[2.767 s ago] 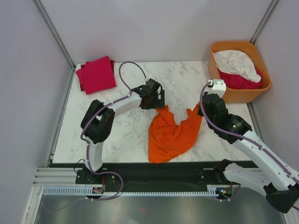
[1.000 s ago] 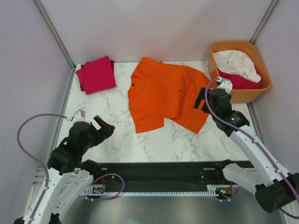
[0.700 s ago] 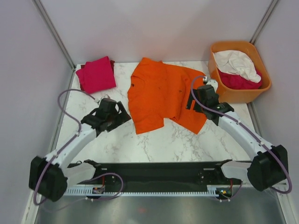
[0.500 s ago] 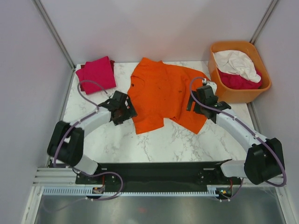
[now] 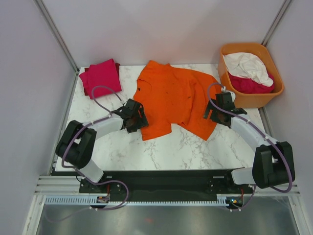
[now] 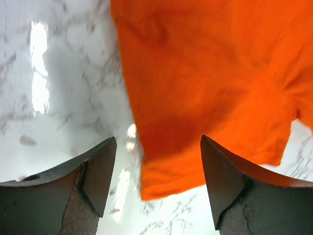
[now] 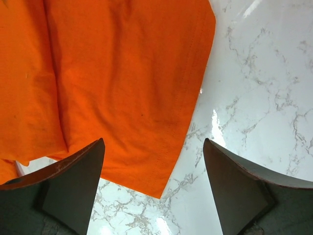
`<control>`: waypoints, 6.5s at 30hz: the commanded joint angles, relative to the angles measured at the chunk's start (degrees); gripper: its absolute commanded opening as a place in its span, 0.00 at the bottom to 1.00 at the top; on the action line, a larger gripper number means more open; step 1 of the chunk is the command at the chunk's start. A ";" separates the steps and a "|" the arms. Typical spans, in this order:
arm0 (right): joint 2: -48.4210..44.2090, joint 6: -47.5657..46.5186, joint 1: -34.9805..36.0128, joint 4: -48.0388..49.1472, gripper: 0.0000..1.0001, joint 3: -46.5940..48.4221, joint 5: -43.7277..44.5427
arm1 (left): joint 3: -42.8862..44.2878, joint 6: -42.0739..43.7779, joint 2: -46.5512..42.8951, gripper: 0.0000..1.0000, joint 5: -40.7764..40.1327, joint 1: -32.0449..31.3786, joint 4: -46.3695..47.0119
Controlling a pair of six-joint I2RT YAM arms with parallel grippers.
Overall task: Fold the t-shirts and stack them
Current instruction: Flatten the tshirt out
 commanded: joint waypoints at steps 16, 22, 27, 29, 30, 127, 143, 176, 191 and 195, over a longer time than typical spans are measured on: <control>2.42 1.21 -0.35 6.08 0.81 -5.39 -6.76 | 6.12 -1.02 6.25 0.17 0.21 -3.74 1.04; -1.35 4.11 -0.35 5.55 0.80 -10.39 -10.46 | 2.02 -1.19 -2.83 0.02 -0.32 0.99 0.43; -5.75 4.38 -0.26 3.97 0.72 -14.71 -13.01 | -1.17 2.93 -12.71 0.02 -1.19 8.74 -3.17; -5.40 4.55 -0.26 4.14 0.70 -15.33 -12.83 | -1.43 3.82 -13.68 0.02 -0.59 8.74 -3.70; -4.88 4.82 -0.18 4.93 0.68 -15.24 -13.00 | -1.60 3.38 -13.51 0.02 0.72 8.74 -3.70; 58.41 2.09 -5.36 -9.83 0.61 57.98 7.06 | -14.97 -8.14 -50.34 0.93 -6.56 -2.25 -28.93; 50.06 -0.81 0.00 -9.22 0.43 43.20 21.36 | -13.91 -5.68 -49.02 0.94 -6.82 -2.16 -28.57; 43.23 -16.55 1.40 -13.08 0.98 70.20 27.14 | -13.47 -8.92 -48.32 0.92 -8.14 -2.07 -31.12; 10.08 -5.73 8.70 -6.06 0.98 25.38 2.64 | -25.41 -21.57 -48.93 0.85 -5.76 -10.14 -29.28; 6.30 -7.22 8.79 -5.88 0.98 22.12 2.72 | -27.18 -24.48 -49.81 0.83 -7.78 -12.18 -26.47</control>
